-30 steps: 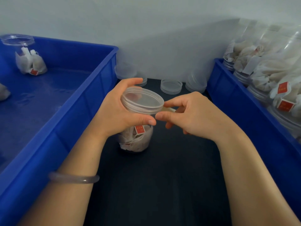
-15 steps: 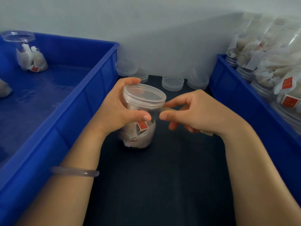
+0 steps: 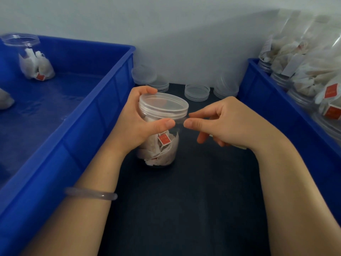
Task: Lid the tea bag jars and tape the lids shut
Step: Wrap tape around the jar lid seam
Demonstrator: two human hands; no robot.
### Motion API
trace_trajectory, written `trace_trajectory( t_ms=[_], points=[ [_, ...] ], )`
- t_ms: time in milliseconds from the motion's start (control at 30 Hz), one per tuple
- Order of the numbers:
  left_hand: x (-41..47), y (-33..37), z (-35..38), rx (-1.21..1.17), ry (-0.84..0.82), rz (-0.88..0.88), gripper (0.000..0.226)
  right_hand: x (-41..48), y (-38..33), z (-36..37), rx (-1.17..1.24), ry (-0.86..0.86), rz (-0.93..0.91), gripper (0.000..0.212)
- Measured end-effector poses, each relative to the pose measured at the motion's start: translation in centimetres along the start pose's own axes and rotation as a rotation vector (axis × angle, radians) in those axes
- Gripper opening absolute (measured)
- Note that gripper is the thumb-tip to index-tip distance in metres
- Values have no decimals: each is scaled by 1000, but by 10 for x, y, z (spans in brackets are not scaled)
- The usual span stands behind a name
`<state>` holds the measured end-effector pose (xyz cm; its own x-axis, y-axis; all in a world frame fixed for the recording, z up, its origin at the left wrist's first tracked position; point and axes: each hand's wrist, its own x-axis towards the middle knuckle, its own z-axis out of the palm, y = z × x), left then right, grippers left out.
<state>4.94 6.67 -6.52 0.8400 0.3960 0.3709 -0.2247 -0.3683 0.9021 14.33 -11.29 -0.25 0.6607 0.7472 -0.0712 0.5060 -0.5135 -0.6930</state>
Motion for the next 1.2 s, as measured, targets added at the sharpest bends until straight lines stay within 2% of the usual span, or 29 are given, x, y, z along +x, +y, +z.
trace_trajectory(
  t_ms=[200,333,400,467,533,567,633,733,833,900,1000,1100,1200],
  points=[
    [-1,-2,-4,-73,-37,8,70,6,-1,8,53,19,-63,19],
    [0,-5,-10,-158,-126,-42,95,6,0,11,134,1,-124,34],
    [2,-4,-7,-160,-138,-79,107,7,1,11,161,1,-128,24],
    [3,-1,0,-103,-76,-80,109,8,3,11,159,19,-111,11],
    [3,0,3,-58,18,-57,99,7,3,8,146,35,-100,9],
    [4,1,2,-41,38,-48,97,6,3,7,141,39,-97,13],
    [5,3,3,36,11,-43,107,5,4,6,85,50,-126,36],
    [7,8,10,144,53,-57,128,8,5,7,-22,39,-169,43],
    [6,7,12,129,132,-57,121,6,5,7,39,-110,-175,52],
    [6,4,8,92,168,-77,113,5,6,5,75,-136,-133,58],
    [7,1,2,43,178,-103,109,5,6,3,4,-9,-90,58],
    [8,-1,-1,-25,156,-118,91,3,4,2,-29,91,-116,53],
    [7,-2,-2,-129,94,-143,97,5,4,4,-55,170,-135,51]
  ],
)
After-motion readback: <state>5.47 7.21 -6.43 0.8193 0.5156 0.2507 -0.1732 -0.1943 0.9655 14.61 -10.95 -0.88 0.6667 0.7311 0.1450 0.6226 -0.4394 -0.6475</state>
